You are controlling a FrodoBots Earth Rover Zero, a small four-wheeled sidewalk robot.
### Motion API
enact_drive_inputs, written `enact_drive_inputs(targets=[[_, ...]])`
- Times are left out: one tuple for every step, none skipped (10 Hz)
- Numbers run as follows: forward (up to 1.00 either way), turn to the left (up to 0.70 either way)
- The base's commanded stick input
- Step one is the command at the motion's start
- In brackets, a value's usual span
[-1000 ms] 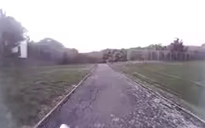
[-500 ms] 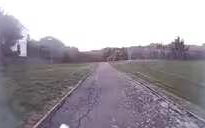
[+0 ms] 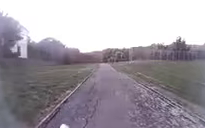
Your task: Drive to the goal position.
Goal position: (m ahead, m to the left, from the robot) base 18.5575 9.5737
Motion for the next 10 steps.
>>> enact_drive_inputs(targets=[[0.50, -0.50], [0.50, -0.38], [0.50, -0.25], [0.50, -0.11], [0.50, 0.00], [0.50, 0.00], [0.50, 0.00], [0.50, 0.00], [0.50, 0.00], [0.50, 0.00]])
